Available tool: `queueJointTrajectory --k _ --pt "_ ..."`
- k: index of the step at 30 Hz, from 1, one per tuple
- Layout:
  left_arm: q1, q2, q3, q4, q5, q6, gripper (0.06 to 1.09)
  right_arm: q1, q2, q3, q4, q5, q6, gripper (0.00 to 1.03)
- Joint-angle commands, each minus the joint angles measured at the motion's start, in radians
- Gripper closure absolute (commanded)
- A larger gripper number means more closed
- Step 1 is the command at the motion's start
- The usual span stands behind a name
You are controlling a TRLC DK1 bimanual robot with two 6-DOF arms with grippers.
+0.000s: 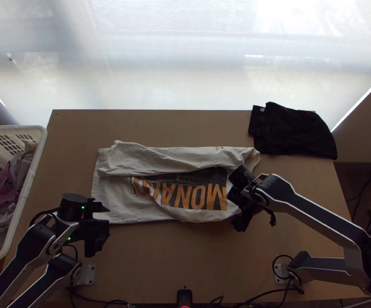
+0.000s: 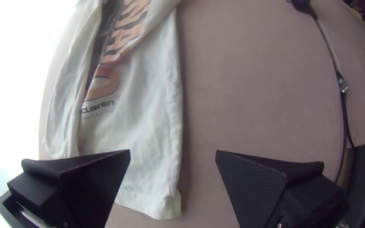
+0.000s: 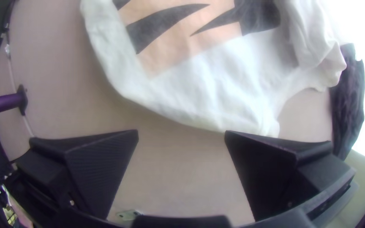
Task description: Fold the t-shirt
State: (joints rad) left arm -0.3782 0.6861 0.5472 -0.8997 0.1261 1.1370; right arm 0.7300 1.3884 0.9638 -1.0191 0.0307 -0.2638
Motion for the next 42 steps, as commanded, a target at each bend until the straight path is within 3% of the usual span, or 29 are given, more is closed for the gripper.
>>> queueJointTrajectory --k 1,9,11,13,19,21,24,31,37,40,41,42 --pt "-0.085 -0.022 -0.05 -0.024 -0.008 -0.011 0.11 0.082 -0.011 -0.059 0.085 0.063 0.018 0.08" --pt "-0.099 0.004 -0.118 0.09 -0.051 -0.005 0.11 0.135 0.011 -0.111 0.189 0.133 0.018 0.08" --pt "-0.096 0.02 -0.116 0.119 -0.054 -0.006 0.17 0.135 0.011 -0.105 0.209 0.152 0.02 0.11" --pt "-0.09 0.043 -0.116 0.145 -0.056 -0.01 0.2 0.132 0.012 -0.099 0.235 0.161 0.018 0.2" --pt "-0.062 0.121 -0.099 0.203 -0.052 -0.025 0.65 0.129 0.006 -0.094 0.289 0.172 -0.026 0.68" --pt "-0.047 0.13 -0.099 0.212 -0.046 -0.026 0.75 0.129 0.004 -0.092 0.289 0.172 -0.043 0.82" --pt "-0.028 0.133 -0.104 0.22 -0.042 -0.026 0.83 0.123 0.006 -0.105 0.29 0.17 -0.057 1.0" --pt "0.051 0.122 -0.098 0.225 -0.039 0.02 0.99 0.082 -0.019 -0.119 0.29 0.133 -0.054 1.0" --pt "0.182 0.122 0.003 0.182 0.018 -0.006 1.05 -0.055 -0.063 -0.094 0.248 0.006 -0.057 1.0" --pt "0.206 0.125 0.033 0.119 0.049 -0.046 1.05 -0.089 -0.077 -0.114 0.244 -0.011 -0.057 1.0" --pt "0.206 0.124 0.031 0.097 0.056 -0.046 1.01 -0.09 -0.077 -0.122 0.244 -0.011 -0.055 1.0" --pt "0.203 0.122 0.03 0.067 0.058 -0.046 0.91 -0.086 -0.078 -0.128 0.244 -0.011 -0.051 1.0"
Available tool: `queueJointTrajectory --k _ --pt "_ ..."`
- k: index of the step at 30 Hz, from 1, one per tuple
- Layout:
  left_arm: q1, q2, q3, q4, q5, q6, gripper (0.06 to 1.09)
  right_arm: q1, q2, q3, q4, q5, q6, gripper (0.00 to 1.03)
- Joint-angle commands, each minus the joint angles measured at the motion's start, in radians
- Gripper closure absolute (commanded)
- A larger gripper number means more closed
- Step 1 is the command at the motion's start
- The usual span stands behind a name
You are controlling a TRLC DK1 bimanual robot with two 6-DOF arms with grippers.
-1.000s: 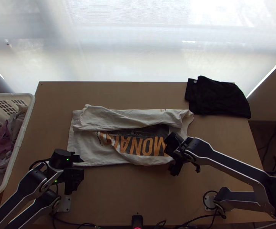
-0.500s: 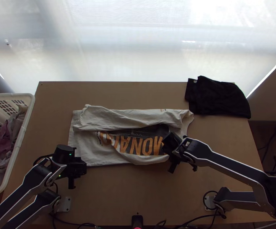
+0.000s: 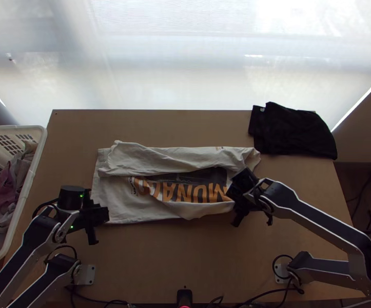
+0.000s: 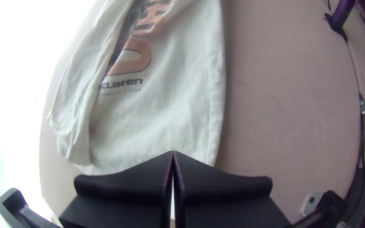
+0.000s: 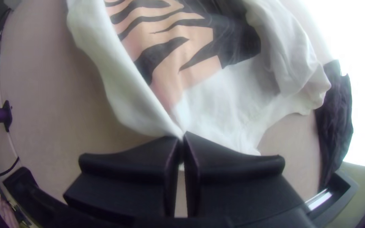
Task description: Fold the t-shirt
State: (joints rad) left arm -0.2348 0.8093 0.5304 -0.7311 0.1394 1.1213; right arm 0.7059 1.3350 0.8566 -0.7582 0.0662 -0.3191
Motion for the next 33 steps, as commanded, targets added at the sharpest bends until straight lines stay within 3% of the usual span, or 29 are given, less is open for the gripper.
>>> queueJointTrajectory --k 1,2,3,7,10,16,28,33 --pt "0.052 0.001 0.048 -0.137 0.045 -0.031 0.68 -0.051 -0.025 -0.024 -0.016 -0.048 0.008 1.0" --pt "0.045 0.001 0.048 -0.172 0.045 -0.029 0.47 -0.039 -0.023 -0.024 -0.015 -0.048 0.011 1.0" --pt "0.037 -0.001 0.048 -0.206 0.045 -0.029 0.34 -0.034 -0.02 -0.022 -0.015 -0.048 0.012 1.0" --pt "-0.024 -0.065 0.016 -0.226 0.043 -0.015 0.17 -0.026 -0.005 -0.019 -0.004 -0.049 0.02 1.0" --pt "-0.046 -0.093 -0.006 -0.223 0.031 -0.005 0.14 -0.025 0.003 -0.016 -0.003 -0.055 0.026 1.0" --pt "-0.069 -0.121 -0.093 -0.093 -0.073 -0.003 0.14 -0.02 0.003 -0.011 -0.003 -0.057 0.034 1.0" --pt "-0.005 -0.139 -0.141 -0.001 -0.087 0.049 0.21 -0.014 0.006 -0.001 -0.004 -0.057 0.035 1.0" --pt "0.002 -0.133 -0.159 0.027 -0.087 0.049 0.54 -0.014 0.004 -0.008 -0.004 -0.06 0.034 1.0"
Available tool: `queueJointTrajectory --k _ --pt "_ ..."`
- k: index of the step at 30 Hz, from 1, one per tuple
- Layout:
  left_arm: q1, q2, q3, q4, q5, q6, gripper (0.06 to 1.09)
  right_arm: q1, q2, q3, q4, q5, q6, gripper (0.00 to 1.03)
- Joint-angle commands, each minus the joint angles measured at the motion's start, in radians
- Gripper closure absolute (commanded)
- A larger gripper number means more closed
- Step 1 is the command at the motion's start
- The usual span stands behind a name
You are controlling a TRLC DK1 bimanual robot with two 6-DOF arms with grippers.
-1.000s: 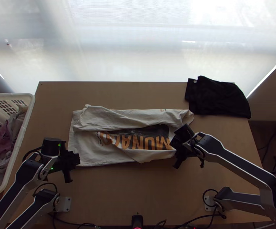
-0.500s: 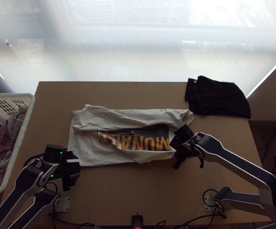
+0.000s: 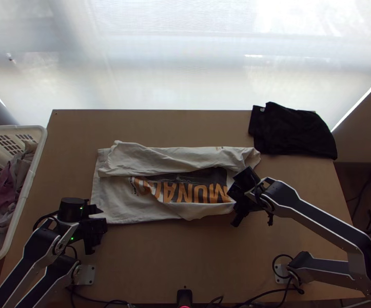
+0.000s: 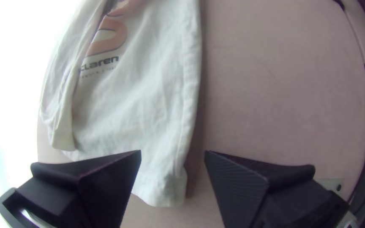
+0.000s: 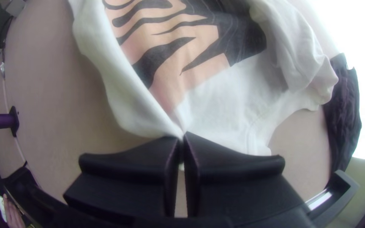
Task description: Fold the t-shirt
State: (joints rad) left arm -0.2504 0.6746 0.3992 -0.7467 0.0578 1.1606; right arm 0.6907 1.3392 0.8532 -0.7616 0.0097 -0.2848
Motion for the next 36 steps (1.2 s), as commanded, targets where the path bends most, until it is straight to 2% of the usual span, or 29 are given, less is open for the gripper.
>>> queueJointTrajectory --k 1,4,5,11,15,22,26,32,36 --pt "0.019 0.005 -0.033 0.047 -0.004 0.01 0.61 0.001 0.0 -0.006 -0.001 -0.004 -0.001 1.0" --pt "0.017 0.008 -0.04 0.05 0.004 0.005 0.8 0.001 0.005 -0.005 -0.001 -0.007 -0.001 1.0" --pt "0.017 0.008 -0.04 0.049 0.005 0.001 0.83 0.003 0.005 -0.005 -0.001 -0.007 0.001 1.0" --pt "0.025 0.0 -0.04 0.05 0.02 0.002 0.99 -0.011 0.017 -0.002 0.001 -0.019 0.001 1.0" --pt "0.034 -0.029 -0.045 0.035 0.022 0.031 1.05 -0.02 0.018 -0.002 0.001 -0.034 0.001 1.0" --pt "0.042 -0.179 -0.048 -0.077 0.056 0.106 1.05 -0.02 0.014 -0.025 -0.016 -0.091 0.004 1.0" --pt "0.06 -0.208 -0.017 -0.152 0.08 0.106 1.05 -0.023 0.0 -0.029 -0.038 -0.113 0.003 1.0" --pt "0.157 -0.211 0.087 -0.303 0.188 0.108 1.05 -0.028 -0.037 -0.059 -0.1 -0.189 0.003 1.0" --pt "0.169 -0.213 0.104 -0.332 0.192 0.108 1.05 -0.028 -0.063 -0.08 -0.128 -0.217 0.001 1.0"
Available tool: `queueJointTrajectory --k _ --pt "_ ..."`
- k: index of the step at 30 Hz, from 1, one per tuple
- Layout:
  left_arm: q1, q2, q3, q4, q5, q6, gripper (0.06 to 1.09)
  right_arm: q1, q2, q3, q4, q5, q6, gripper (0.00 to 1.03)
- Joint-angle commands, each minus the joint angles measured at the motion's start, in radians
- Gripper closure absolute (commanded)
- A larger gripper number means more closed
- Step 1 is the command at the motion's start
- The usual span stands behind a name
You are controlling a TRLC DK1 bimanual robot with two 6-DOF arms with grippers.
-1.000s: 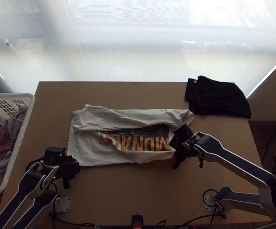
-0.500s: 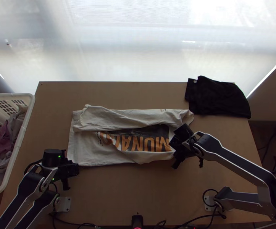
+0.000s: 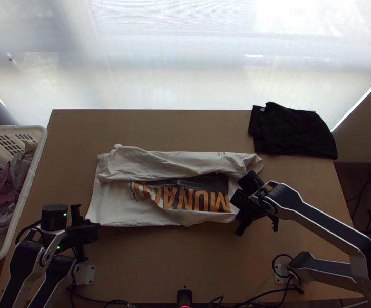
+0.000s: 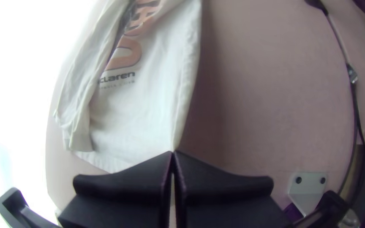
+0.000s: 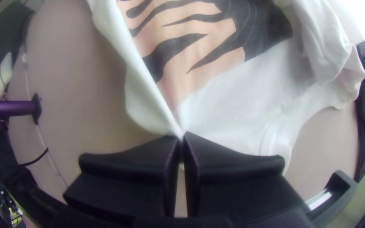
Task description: Fold the t-shirt
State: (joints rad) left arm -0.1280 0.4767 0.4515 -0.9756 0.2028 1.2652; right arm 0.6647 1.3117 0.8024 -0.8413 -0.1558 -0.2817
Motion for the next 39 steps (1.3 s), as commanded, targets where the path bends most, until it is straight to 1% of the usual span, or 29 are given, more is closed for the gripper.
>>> queueJointTrajectory --k 1,3,6,10,15,17,19,21,25,30,34,37,39 --pt "0.051 -0.013 0.061 -0.103 0.049 0.003 1.05 -0.002 -0.042 -0.026 -0.062 -0.064 -0.002 1.0" --pt "0.067 0.002 0.085 -0.1 0.052 0.007 1.05 -0.002 -0.052 -0.012 -0.091 -0.093 -0.002 1.0" --pt "0.108 0.048 0.145 -0.087 0.083 0.008 1.05 -0.017 -0.071 0.021 -0.147 -0.122 -0.005 1.0" --pt "0.16 0.18 0.214 0.012 0.107 0.005 1.05 -0.105 -0.065 0.084 -0.165 -0.172 -0.016 1.0" --pt "0.174 0.399 0.342 0.071 0.145 -0.035 1.05 -0.166 0.026 0.187 -0.174 -0.231 -0.031 1.0" --pt "0.174 0.474 0.4 0.094 0.153 -0.047 1.05 -0.185 0.063 0.235 -0.208 -0.26 -0.05 1.0" --pt "0.176 0.545 0.444 0.114 0.155 -0.05 1.05 -0.205 0.103 0.274 -0.226 -0.269 -0.071 1.0" --pt "0.185 0.599 0.464 0.147 0.155 -0.05 1.05 -0.243 0.147 0.319 -0.242 -0.277 -0.086 1.0" --pt "0.186 0.665 0.467 0.229 0.155 -0.055 1.05 -0.304 0.245 0.422 -0.298 -0.323 -0.105 1.0" --pt "0.225 0.723 0.464 0.284 0.153 -0.012 1.05 -0.35 0.339 0.503 -0.444 -0.324 -0.211 1.0" --pt "0.246 0.778 0.455 0.324 0.152 0.03 1.05 -0.435 0.411 0.537 -0.456 -0.326 -0.243 1.0" --pt "0.252 0.801 0.437 0.356 0.149 0.034 1.05 -0.493 0.483 0.574 -0.475 -0.326 -0.252 1.0" --pt "0.249 0.801 0.42 0.365 0.147 0.036 1.05 -0.501 0.514 0.583 -0.478 -0.327 -0.266 1.0"
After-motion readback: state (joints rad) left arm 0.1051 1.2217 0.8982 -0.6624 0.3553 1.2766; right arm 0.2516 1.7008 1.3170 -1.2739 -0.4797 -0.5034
